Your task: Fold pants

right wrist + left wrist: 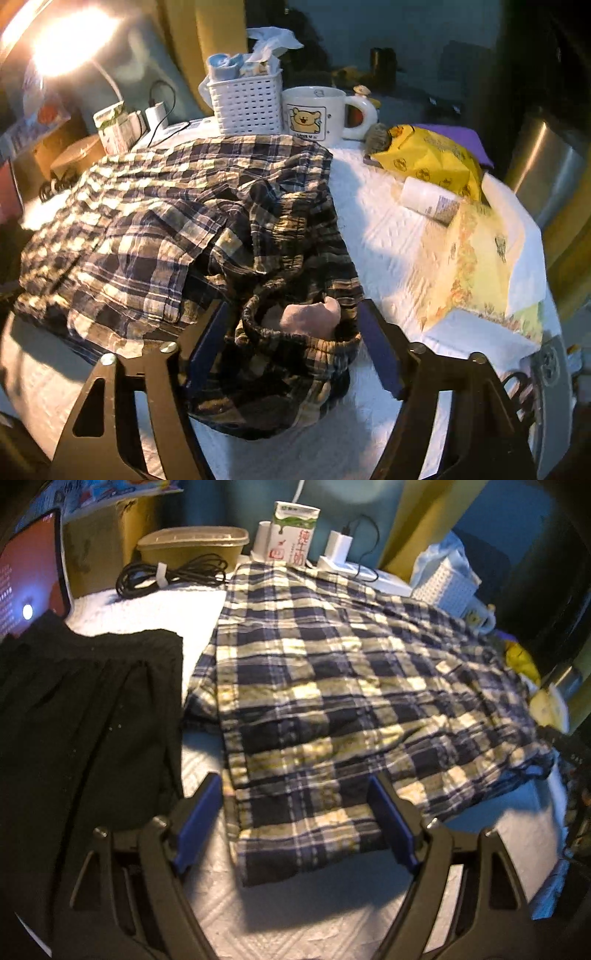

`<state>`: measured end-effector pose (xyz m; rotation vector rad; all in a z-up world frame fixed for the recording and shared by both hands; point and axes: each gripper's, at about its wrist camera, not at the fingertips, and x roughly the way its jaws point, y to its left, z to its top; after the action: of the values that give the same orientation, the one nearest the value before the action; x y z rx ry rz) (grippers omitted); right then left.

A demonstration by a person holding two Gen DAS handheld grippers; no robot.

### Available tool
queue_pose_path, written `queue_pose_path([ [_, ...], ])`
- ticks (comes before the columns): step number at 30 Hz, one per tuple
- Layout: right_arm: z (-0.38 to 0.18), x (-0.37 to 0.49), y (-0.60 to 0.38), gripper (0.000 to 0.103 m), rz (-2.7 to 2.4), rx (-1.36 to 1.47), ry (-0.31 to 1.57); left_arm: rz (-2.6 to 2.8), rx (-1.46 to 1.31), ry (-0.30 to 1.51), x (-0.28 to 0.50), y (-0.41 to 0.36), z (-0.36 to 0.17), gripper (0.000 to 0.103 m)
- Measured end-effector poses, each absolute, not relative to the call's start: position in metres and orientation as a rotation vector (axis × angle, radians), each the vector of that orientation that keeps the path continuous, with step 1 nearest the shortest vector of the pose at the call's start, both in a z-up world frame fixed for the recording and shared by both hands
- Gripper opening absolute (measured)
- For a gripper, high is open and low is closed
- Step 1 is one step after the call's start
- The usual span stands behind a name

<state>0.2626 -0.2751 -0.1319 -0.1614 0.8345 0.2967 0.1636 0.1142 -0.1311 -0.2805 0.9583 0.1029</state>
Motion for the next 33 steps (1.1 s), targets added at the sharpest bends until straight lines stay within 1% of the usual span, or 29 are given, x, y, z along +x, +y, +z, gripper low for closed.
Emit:
queue_pose_path([
  [2,-0.132,0.257,-0.267,0.063,0.306,-0.219,0.815,0.11,-0.248,0.969,0.163,0.109,-0.131,0.081],
  [3,-0.131,0.254,-0.264,0.061,0.317,-0.242,0.805,0.103,-0.248,0.971,0.161,0.108,-0.131,0.081],
  [7,-0.142,0.254,-0.252,0.06,0.341,-0.297,0.821,0.087,-0.235,0.958,0.158,0.102,-0.132,0.081],
  [8,-0.149,0.258,-0.25,0.058,0.334,-0.31,0.842,0.088,-0.221,0.953,0.158,0.1,-0.133,0.081],
  [9,-0.155,0.26,-0.249,0.05,0.323,-0.319,0.853,0.09,-0.21,0.948,0.159,0.099,-0.133,0.081],
  [10,-0.157,0.262,-0.25,0.032,0.331,-0.294,0.852,0.089,-0.201,0.945,0.159,0.097,-0.134,0.077],
  [11,-0.157,0.263,-0.251,0.017,0.328,-0.274,0.856,0.089,-0.186,0.941,0.159,0.096,-0.134,0.067],
  [12,-0.155,0.265,-0.252,0.012,0.309,-0.278,0.859,0.092,-0.172,0.94,0.159,0.095,-0.133,0.061],
  [14,-0.147,0.263,-0.255,0.01,0.301,-0.265,0.835,0.09,-0.184,0.934,0.157,0.097,-0.132,0.028],
  [15,-0.14,0.261,-0.257,0.01,0.295,-0.257,0.815,0.069,-0.212,0.935,0.157,0.1,-0.132,0.02],
  [17,-0.129,0.254,-0.26,0.009,0.284,-0.249,0.778,0.05,-0.24,0.934,0.155,0.103,-0.13,0.014],
  [20,-0.106,0.247,-0.269,0.009,0.268,-0.223,0.716,0.045,-0.233,0.886,0.147,0.101,-0.116,0.011],
  [27,-0.052,0.229,-0.289,0.009,0.272,-0.142,0.592,0.019,-0.232,0.741,0.121,0.106,-0.058,0.01],
  [33,-0.026,0.204,-0.295,0.009,0.286,-0.129,0.535,-0.005,-0.223,0.651,0.086,0.103,-0.017,0.01],
])
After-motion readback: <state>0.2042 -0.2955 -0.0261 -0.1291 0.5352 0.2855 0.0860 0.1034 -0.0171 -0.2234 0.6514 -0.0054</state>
